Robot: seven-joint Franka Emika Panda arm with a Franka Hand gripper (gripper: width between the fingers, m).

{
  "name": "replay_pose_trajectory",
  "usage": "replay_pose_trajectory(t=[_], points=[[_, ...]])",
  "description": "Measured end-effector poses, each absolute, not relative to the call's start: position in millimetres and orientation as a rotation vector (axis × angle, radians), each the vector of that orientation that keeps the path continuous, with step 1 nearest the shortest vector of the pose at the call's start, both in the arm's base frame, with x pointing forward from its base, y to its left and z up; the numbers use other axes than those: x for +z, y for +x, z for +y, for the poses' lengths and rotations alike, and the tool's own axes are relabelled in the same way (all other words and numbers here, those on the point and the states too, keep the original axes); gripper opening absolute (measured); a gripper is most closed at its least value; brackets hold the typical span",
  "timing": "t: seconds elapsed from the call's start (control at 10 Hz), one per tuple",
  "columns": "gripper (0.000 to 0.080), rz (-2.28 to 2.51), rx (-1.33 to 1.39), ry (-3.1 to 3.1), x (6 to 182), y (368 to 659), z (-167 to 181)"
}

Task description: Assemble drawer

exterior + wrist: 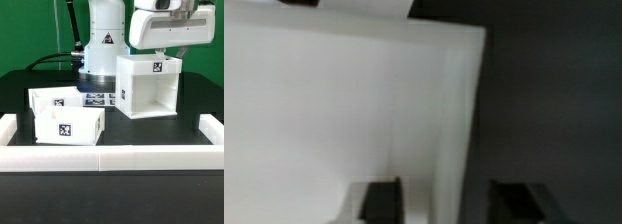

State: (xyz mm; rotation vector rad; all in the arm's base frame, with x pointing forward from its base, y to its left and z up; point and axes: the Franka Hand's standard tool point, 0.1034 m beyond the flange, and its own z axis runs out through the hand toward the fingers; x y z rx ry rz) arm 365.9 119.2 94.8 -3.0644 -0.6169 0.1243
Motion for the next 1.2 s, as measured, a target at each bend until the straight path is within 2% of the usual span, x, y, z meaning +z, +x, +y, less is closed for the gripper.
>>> replay_pose_trajectory(t=[0.1,0.2,0.3,0.8,1.2], points=[[0.0093,-0.617,0.125,-3.064,94.8,365.9,119.1],[0.0093,-0.617,0.123,-3.064,94.8,366.0,119.2],[0.0036,-0.617,0.123,-3.064,94.7,366.0,119.2],[0.0036,-0.617,0.123,-3.064,94.6,366.2,119.0],[0.0038,-0.505,0.08,-3.099,94.8,401.9,110.3]])
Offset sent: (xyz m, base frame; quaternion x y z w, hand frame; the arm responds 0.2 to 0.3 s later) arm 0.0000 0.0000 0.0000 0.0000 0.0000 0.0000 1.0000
